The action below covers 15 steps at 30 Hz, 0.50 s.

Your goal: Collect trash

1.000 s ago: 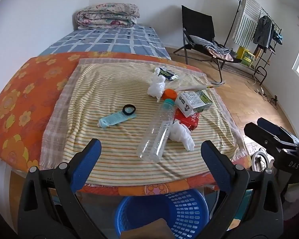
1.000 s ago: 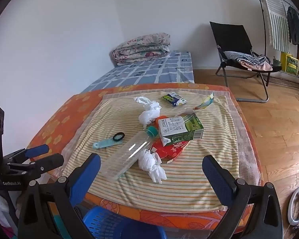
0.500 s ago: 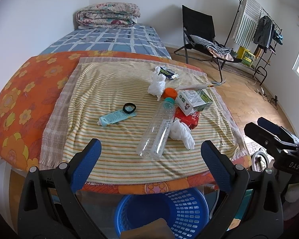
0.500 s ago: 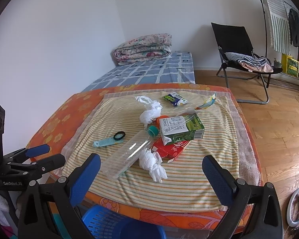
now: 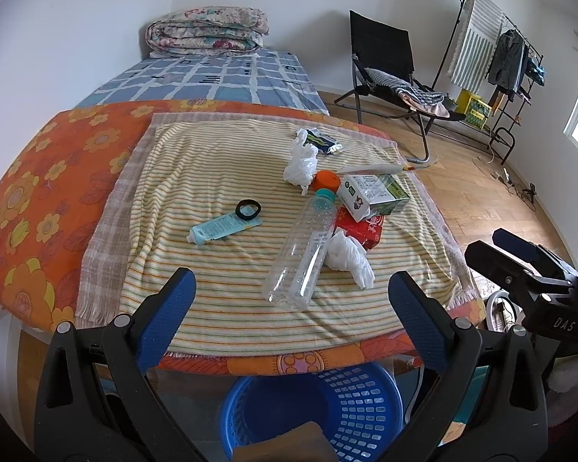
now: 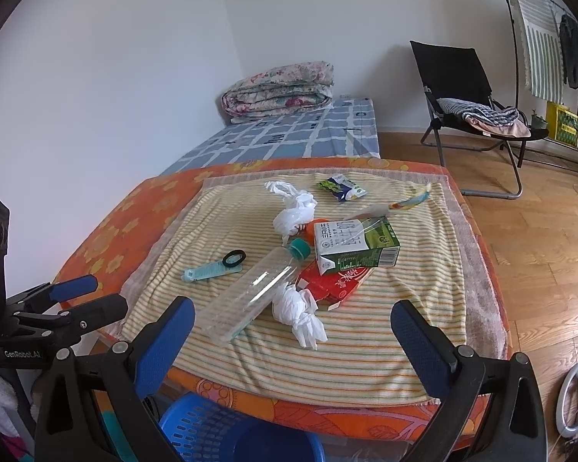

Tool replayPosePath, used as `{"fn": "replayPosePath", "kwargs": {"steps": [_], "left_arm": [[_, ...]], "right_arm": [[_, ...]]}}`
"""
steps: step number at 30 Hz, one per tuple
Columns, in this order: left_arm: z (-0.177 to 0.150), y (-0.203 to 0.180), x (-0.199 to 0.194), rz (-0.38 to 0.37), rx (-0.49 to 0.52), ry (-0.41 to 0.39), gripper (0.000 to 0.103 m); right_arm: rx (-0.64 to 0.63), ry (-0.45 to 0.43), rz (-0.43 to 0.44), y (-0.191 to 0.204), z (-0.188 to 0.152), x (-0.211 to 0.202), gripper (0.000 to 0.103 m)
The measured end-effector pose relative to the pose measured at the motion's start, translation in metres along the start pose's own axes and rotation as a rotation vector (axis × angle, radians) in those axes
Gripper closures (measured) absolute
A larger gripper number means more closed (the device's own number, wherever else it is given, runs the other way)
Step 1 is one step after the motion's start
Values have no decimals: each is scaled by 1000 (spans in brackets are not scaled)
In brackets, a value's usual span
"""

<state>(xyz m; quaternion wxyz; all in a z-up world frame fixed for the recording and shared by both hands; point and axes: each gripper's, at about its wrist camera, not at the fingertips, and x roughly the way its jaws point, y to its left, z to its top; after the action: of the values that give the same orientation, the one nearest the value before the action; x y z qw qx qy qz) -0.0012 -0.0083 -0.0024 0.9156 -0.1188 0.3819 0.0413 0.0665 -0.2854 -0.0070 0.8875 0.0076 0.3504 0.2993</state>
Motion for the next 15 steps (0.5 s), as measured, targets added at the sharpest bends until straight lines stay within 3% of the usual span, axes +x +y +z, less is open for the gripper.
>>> {"fn": "replayPosePath", "kwargs": {"steps": [15], "left_arm": [[0, 1, 0, -2, 1, -1, 1]], "right_arm": [[-4, 5, 5, 4, -3, 3, 0]]}}
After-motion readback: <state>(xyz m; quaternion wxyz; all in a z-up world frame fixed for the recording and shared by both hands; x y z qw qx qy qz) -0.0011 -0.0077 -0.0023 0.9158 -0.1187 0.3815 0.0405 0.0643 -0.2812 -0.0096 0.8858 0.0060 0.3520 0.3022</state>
